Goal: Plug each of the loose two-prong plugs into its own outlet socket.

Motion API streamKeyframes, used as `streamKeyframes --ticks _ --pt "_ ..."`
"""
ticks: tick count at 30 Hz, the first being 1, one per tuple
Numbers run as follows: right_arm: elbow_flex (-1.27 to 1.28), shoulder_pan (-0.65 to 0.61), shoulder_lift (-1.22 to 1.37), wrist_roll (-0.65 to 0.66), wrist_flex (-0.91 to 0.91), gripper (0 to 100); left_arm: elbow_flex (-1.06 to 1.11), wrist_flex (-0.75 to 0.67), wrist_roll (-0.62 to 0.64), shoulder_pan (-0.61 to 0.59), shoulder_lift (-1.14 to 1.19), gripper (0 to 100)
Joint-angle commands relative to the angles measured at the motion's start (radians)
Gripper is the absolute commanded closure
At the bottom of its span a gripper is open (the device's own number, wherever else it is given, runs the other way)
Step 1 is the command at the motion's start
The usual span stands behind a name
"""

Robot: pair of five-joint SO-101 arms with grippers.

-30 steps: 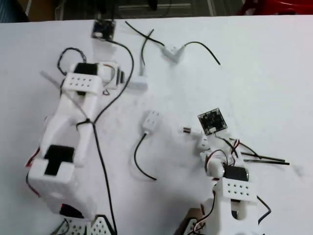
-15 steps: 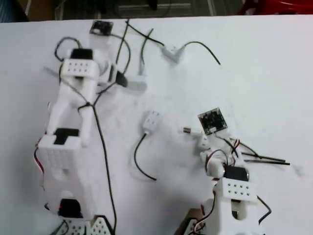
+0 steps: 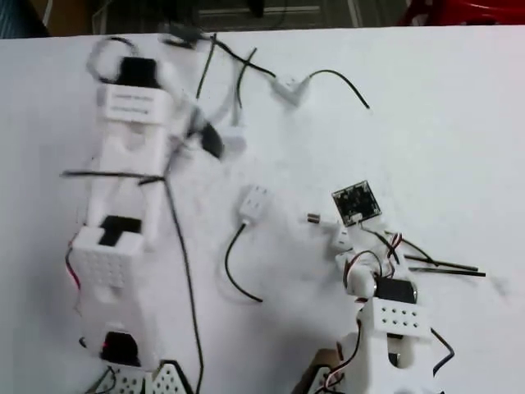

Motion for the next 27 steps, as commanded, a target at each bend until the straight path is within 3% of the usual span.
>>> streamKeyframes --ticks 1,6,15,27 --pt "0.002 -0.013 -0.007 0.003 -0.012 97.4 0.124 0.002 -0.018 0.173 -0.104 66" --pt "0.002 -0.013 -0.007 0.003 -0.012 97.4 0.259 -0.043 -0.018 0.3 -0.139 66" --pt "0.002 -0.013 -0.007 0.003 -0.012 97.4 0.454 -0.305 -0.028 0.248 -0.038 66" --pt "0.002 -0.013 -0.007 0.003 -0.012 97.4 0.453 -0.408 -0.028 0.24 0.071 66"
